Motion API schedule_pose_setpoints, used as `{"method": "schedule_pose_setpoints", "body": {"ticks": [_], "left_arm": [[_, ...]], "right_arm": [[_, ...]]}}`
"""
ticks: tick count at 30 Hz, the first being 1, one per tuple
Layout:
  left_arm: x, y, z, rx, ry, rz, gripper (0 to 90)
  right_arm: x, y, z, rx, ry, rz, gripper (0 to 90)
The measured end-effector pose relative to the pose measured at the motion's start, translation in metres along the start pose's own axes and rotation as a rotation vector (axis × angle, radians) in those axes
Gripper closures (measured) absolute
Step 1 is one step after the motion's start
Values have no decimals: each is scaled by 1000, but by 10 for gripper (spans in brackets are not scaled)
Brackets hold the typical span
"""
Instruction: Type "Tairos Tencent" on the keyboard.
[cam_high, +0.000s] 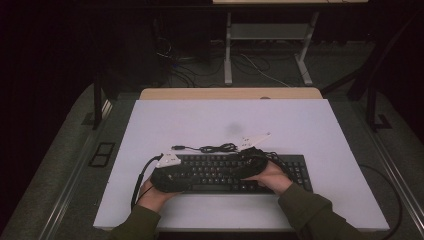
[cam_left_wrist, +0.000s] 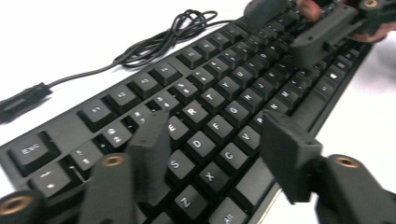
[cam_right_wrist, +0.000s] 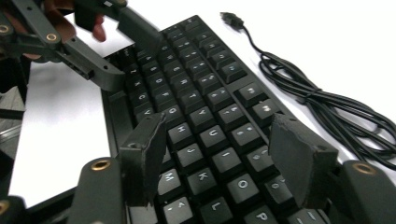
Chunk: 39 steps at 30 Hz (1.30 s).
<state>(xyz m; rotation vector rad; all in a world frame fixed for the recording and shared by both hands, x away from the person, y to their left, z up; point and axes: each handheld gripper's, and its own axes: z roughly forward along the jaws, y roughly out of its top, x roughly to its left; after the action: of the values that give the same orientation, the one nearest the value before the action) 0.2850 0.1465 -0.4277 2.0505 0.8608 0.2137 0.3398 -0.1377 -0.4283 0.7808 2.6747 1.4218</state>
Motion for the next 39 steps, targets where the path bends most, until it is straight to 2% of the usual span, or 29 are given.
{"method": "schedule_pose_setpoints", "body": {"ticks": [9, 16, 20, 30, 35, 36, 39], "left_arm": [[-2, 0, 5, 16, -51, -2, 743], [-4, 0, 7, 33, -63, 5, 882], [-5, 0, 10, 49, -62, 13, 883], [-5, -1, 14, 66, -57, 2, 883], [-5, -2, 15, 75, -60, 7, 883], [-4, -2, 15, 85, -63, 18, 883], [-6, -2, 16, 79, -64, 19, 883]], "right_arm": [[-6, -2, -2, -10, -45, 16, 307], [-9, -2, -4, -20, -61, 32, 287], [-10, -3, -5, -22, -67, 34, 284], [-10, -3, -5, -21, -72, 29, 284], [-11, -3, -5, -20, -75, 26, 284], [-10, -3, -5, -20, -75, 26, 284], [-10, -3, -5, -20, -76, 25, 284]]}}
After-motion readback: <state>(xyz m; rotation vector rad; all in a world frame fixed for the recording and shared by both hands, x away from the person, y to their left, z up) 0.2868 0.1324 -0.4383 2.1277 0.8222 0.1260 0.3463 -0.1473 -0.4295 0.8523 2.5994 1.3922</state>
